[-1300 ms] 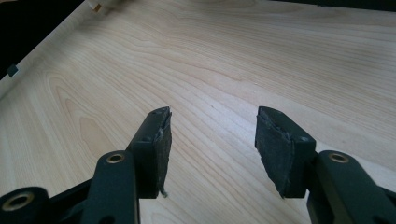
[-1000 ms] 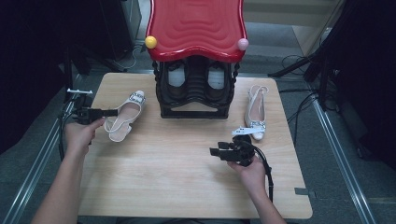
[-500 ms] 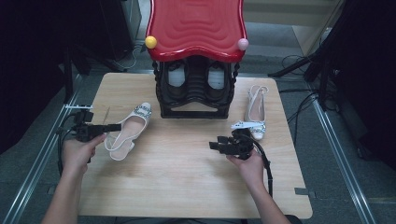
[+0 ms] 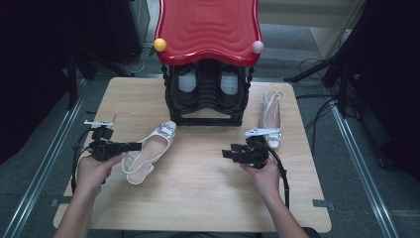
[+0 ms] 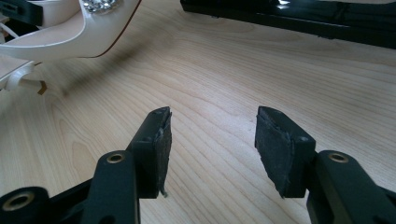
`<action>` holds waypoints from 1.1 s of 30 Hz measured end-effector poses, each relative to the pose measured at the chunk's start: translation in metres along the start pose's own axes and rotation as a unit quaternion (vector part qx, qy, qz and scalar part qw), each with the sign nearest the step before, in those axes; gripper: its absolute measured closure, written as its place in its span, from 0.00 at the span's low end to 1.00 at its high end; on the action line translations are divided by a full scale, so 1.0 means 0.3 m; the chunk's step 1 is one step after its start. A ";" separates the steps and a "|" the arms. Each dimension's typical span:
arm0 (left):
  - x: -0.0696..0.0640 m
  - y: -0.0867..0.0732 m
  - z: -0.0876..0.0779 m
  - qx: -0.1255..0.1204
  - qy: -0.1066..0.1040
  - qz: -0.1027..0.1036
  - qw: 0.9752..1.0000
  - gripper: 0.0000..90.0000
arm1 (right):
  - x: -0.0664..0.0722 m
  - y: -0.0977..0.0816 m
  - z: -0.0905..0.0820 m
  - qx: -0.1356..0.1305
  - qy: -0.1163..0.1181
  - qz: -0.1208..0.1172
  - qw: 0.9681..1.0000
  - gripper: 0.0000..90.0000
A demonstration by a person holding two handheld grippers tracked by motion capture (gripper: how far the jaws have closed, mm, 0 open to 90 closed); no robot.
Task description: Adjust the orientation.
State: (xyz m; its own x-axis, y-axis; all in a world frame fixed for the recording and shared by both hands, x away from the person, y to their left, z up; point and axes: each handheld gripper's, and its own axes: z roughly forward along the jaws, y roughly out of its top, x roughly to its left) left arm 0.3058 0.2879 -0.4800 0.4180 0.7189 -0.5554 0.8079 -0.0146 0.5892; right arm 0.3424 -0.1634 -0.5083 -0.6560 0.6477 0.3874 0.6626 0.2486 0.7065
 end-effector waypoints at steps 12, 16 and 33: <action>-0.099 0.031 0.132 0.039 -0.045 0.045 0.997 0.95 | 0.017 -0.031 -0.015 0.003 -0.012 -0.002 1.000 0.52; -0.120 0.045 0.179 0.050 -0.052 0.053 0.996 0.95 | 0.020 -0.045 -0.033 0.000 -0.018 -0.003 1.000 0.52; -0.189 0.082 0.360 0.077 -0.091 0.071 0.990 0.94 | 0.040 -0.113 -0.079 -0.008 -0.035 0.013 0.999 0.52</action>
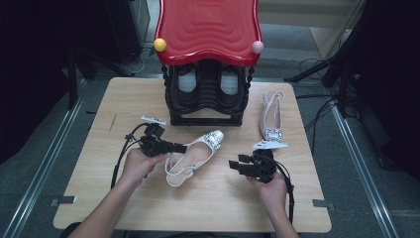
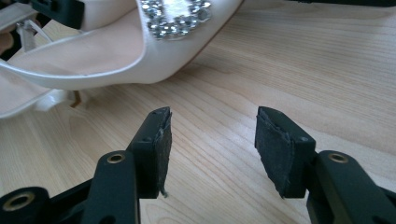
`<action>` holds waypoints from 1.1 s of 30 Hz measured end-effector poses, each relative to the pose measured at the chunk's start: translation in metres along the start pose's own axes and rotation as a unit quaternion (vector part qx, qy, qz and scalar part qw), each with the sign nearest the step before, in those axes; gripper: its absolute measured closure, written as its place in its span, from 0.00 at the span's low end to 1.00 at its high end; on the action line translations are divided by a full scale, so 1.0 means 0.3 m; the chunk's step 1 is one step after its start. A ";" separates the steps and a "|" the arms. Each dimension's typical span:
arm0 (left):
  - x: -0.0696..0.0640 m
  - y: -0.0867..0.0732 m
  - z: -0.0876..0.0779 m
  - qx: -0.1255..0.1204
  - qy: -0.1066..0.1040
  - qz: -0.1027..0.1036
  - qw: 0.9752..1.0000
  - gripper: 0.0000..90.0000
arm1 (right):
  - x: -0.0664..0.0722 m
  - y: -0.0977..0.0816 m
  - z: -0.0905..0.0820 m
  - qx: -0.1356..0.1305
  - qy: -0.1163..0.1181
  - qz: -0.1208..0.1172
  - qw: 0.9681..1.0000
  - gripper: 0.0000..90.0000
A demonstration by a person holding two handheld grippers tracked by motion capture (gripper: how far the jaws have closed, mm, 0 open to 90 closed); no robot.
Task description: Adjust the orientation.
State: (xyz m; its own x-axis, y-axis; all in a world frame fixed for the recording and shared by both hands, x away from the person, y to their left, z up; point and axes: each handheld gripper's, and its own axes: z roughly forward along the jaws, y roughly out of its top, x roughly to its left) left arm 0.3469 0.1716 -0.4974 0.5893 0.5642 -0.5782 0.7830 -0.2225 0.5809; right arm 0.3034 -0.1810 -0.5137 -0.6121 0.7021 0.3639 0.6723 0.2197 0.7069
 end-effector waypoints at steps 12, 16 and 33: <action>0.031 0.012 0.037 0.021 0.037 0.009 0.999 0.86 | 0.012 -0.009 0.031 0.012 0.000 -0.009 1.000 0.53; 0.002 0.017 0.026 0.039 0.053 0.039 0.997 0.75 | 0.021 -0.006 0.046 0.020 0.004 -0.013 1.000 0.53; -0.040 -0.032 -0.180 -0.019 0.075 0.046 0.996 0.77 | 0.061 0.031 0.108 0.027 0.019 -0.051 0.998 0.65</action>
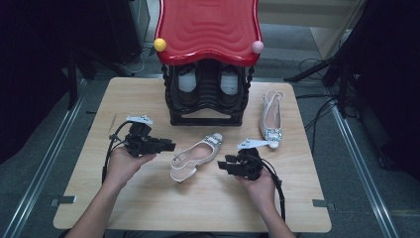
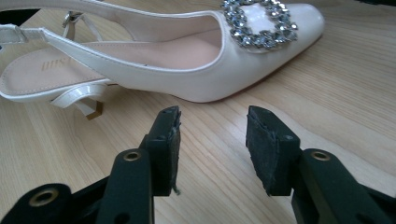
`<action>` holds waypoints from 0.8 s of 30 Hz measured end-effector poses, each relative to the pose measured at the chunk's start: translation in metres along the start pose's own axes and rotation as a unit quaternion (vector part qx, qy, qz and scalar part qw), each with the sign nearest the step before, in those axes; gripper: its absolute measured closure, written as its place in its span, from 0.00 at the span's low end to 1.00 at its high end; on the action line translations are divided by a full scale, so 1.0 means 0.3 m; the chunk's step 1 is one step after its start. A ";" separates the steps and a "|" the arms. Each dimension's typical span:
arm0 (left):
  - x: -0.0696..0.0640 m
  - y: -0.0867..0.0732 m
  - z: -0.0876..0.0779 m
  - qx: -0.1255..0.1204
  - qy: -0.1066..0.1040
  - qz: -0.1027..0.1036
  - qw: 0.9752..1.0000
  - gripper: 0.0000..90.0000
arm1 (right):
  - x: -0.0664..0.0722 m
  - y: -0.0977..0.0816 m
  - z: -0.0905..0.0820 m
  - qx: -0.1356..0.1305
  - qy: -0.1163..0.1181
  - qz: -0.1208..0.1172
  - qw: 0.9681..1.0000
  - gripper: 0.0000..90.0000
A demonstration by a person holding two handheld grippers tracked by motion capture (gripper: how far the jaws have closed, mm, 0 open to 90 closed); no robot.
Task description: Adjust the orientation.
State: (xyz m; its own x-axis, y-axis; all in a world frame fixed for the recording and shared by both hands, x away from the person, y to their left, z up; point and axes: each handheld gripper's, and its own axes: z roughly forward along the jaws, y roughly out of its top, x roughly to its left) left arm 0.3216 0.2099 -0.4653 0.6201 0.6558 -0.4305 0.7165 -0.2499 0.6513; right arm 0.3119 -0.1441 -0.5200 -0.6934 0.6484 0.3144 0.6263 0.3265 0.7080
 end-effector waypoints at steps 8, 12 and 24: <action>0.022 -0.071 0.004 0.001 0.016 -0.014 1.000 0.88 | 0.009 0.012 0.039 0.000 0.016 -0.010 1.000 0.83; 0.024 -0.098 0.022 0.023 0.013 -0.014 1.000 0.96 | 0.016 0.021 0.053 0.001 0.026 -0.008 1.000 0.95; -0.028 -0.140 0.070 0.031 -0.004 -0.010 0.999 0.94 | 0.026 0.052 0.124 0.029 0.028 -0.017 0.999 0.97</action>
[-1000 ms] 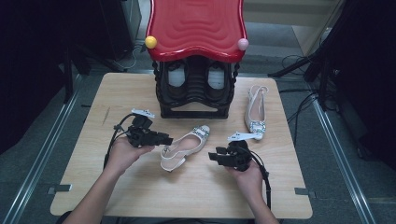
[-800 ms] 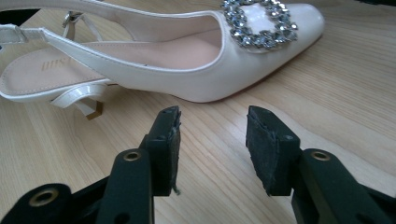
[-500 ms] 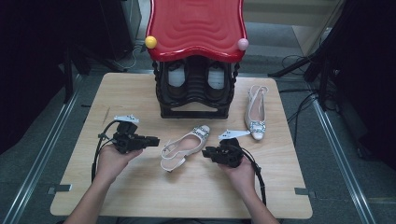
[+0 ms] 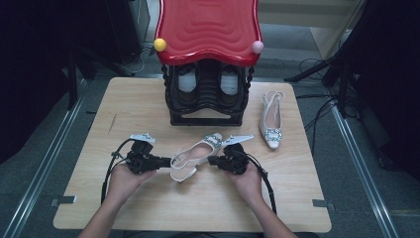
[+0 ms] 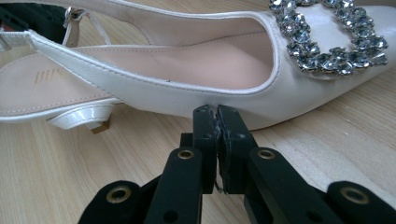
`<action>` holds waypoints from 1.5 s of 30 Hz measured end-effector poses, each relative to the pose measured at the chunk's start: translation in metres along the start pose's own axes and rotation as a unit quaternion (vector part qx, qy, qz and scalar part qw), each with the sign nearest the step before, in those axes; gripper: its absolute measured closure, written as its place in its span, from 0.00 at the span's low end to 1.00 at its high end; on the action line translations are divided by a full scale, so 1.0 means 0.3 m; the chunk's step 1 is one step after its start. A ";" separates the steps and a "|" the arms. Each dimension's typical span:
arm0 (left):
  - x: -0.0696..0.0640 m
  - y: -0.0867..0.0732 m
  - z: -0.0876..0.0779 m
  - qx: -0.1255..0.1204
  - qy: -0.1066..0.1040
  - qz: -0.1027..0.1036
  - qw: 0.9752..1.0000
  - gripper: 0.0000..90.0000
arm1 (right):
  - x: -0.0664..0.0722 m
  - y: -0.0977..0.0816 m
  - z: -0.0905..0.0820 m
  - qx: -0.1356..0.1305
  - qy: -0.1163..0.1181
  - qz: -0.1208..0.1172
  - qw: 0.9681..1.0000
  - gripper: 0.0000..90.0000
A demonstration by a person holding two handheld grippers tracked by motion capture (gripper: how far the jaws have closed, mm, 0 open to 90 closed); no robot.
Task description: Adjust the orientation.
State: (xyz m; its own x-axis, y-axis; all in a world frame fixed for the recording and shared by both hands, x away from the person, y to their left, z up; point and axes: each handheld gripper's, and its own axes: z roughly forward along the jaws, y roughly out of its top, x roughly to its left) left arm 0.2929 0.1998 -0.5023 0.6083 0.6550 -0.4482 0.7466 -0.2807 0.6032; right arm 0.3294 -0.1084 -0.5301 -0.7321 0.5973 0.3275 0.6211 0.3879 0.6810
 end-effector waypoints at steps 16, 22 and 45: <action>-0.064 -0.029 0.017 0.001 -0.007 0.005 1.000 0.95 | -0.009 0.021 0.034 -0.009 -0.011 -0.004 1.000 0.98; -0.084 -0.031 0.028 0.006 -0.011 0.010 1.000 0.96 | -0.016 0.017 0.039 -0.019 -0.006 0.004 1.000 0.98; -0.029 -0.018 -0.029 -0.010 0.004 0.025 1.000 0.85 | -0.064 0.022 -0.095 -0.044 -0.047 0.004 0.998 1.00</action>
State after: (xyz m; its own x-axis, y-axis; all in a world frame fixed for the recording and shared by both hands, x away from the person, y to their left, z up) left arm 0.2813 0.2016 -0.4959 0.6427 0.6463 -0.4114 0.7093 -0.2991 0.6383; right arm 0.3398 -0.1372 -0.5133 -0.6949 0.6650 0.2735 0.5975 0.3224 0.7342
